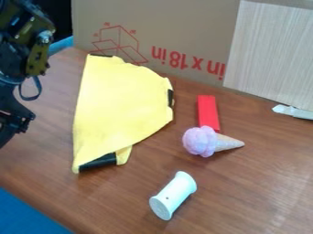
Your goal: Unfold the cloth from top right to bottom left
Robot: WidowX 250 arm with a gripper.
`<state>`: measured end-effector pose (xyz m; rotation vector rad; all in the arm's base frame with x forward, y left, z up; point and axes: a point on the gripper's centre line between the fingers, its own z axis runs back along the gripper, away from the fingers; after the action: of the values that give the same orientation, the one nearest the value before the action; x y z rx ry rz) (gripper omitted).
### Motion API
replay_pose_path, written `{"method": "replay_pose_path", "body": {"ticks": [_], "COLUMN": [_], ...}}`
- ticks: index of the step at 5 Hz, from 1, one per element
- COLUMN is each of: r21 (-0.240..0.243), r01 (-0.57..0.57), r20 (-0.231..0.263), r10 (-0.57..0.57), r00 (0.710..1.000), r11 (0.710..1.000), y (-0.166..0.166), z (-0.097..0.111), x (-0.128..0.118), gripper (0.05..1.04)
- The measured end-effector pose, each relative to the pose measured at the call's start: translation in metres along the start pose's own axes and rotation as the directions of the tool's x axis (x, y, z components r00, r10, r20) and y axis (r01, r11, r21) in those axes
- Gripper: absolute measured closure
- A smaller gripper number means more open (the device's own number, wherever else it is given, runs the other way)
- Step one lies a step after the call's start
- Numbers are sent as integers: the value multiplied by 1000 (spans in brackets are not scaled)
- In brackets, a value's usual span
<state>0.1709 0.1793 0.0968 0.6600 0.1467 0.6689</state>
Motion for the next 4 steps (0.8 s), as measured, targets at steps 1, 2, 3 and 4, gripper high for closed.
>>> {"method": "replay_pose_path", "body": {"ticks": [1, 2, 3, 4], "r21": [-12, -231, -343, -416], "r01": [15, 46, 89, 67], "r20": [-22, -57, -49, -40], "r10": [-16, -61, -112, -92], "r00": [1000, 997, 992, 995], "r11": [1000, 972, 935, 907], "y": [-4, 1, -10, -35], "z": [-2, 29, 54, 74], "x": [-3, -5, -1, 9], "gripper": [84, 84, 84, 84]}}
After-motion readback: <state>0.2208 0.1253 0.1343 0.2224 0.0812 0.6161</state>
